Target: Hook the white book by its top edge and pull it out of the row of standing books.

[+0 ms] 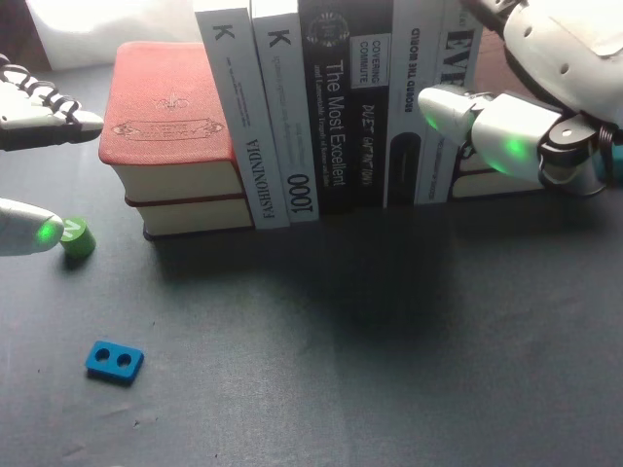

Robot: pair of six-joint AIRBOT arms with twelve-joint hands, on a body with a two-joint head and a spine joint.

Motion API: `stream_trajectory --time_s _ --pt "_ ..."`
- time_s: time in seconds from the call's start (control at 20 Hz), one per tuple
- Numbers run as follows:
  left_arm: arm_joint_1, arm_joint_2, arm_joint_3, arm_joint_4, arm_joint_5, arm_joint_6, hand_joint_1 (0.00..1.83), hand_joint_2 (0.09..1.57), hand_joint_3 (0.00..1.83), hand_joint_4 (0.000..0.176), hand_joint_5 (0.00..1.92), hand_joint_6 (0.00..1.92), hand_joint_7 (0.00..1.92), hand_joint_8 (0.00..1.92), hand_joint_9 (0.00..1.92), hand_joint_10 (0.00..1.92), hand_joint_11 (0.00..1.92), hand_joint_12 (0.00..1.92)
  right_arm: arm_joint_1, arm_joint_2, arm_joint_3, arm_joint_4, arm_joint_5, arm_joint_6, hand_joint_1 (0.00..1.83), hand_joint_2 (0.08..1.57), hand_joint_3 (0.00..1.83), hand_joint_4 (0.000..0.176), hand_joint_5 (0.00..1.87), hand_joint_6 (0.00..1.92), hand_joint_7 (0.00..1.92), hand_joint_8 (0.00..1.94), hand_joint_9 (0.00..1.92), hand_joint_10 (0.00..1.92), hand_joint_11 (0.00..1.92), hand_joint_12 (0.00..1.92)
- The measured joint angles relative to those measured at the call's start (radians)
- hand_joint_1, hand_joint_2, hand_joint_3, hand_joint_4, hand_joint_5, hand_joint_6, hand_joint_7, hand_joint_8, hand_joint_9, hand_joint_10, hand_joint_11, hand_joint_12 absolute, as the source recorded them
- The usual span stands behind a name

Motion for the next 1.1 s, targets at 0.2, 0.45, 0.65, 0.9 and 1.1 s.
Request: stream_trajectory --time_s 0.2,0.45,0.65,0.9,1.1 --pt "0.0 0.0 0.0 0.0 0.0 0.0 0.0 1.32 0.01 0.0 0.01 0.0 0.0 0.0 0.0 0.0 0.0 0.0 0.0 -0.002 0.0 0.008 -0.021 -0.007 0.0 1.33 0.01 0.0 0.03 0.01 0.0 0.0 0.0 0.0 0.0 0.0" --pt "0.0 0.0 0.002 0.0 0.0 0.003 0.0 1.33 0.02 0.0 0.0 0.0 0.0 0.0 0.0 0.0 0.0 0.0 0.0 -0.013 0.016 0.018 -0.021 -0.011 0.0 1.33 0.01 0.0 0.02 0.0 0.0 0.0 0.0 0.0 0.0 0.0" --pt "0.0 0.0 0.003 0.0 0.0 0.003 0.0 1.33 0.01 0.0 0.0 0.0 0.0 0.0 0.0 0.0 0.0 0.0 0.0 -0.016 0.035 0.022 -0.021 -0.011 0.0 1.33 0.0 0.0 0.02 0.0 0.0 0.0 0.0 0.0 0.0 0.0" --pt "0.0 0.0 0.004 0.0 0.0 0.003 0.0 1.33 0.01 0.0 0.0 0.0 0.0 0.0 0.0 0.0 0.0 0.0 0.005 -0.016 0.035 0.024 -0.021 -0.011 0.0 1.36 0.01 0.0 0.0 0.0 0.0 0.0 0.0 0.0 0.0 0.0" --pt "0.0 0.0 0.004 0.0 0.0 0.003 0.0 1.33 0.01 0.0 0.0 0.0 0.0 0.0 0.0 0.0 0.0 0.0 0.028 -0.016 0.035 0.045 -0.021 -0.021 0.0 1.35 0.01 0.0 0.0 0.0 0.0 0.0 0.0 0.0 0.0 0.0"
